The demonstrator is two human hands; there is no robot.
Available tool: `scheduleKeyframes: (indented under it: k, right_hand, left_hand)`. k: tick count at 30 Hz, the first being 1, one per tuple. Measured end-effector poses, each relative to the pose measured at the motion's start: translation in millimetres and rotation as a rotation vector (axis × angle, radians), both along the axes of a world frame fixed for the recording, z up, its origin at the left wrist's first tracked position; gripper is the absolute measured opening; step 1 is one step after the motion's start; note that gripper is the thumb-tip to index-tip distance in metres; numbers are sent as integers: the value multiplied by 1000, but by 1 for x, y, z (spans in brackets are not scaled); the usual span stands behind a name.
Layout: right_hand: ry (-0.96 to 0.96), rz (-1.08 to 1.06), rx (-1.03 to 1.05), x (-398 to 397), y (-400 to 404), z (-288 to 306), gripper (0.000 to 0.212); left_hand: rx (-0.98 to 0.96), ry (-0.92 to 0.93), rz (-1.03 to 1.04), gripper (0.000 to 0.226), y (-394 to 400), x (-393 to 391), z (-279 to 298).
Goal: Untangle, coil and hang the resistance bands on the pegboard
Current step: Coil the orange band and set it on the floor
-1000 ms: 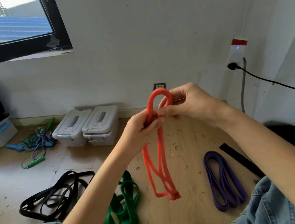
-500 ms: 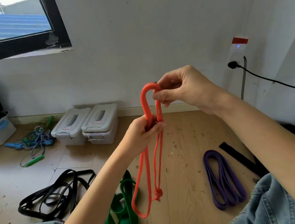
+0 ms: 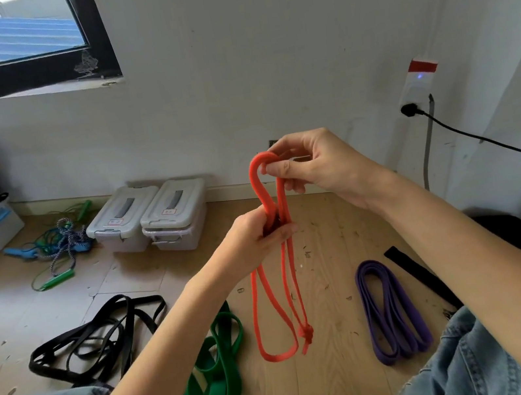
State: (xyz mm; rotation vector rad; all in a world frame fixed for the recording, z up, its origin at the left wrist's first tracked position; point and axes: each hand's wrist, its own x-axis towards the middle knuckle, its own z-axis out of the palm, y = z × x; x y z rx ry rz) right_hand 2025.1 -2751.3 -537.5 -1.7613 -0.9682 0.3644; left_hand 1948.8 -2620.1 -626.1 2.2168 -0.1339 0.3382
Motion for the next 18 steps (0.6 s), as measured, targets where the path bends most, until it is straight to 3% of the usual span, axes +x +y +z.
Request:
scheduleKeyframes:
  k: [6, 13, 15, 18]
  right_hand:
    - [77, 32, -30, -2, 0, 1, 12]
    - [162, 54, 145, -5, -1, -4, 10]
    - [161, 45, 172, -5, -2, -7, 13]
    - [274, 26, 337, -2, -3, -5, 18]
  left_hand:
    - [83, -67, 12, 14, 1, 2, 2]
    - [175, -249, 31, 13, 0, -1, -12]
    - [156, -197, 45, 15, 2, -2, -20]
    - [-85, -18, -20, 18, -7, -10, -30]
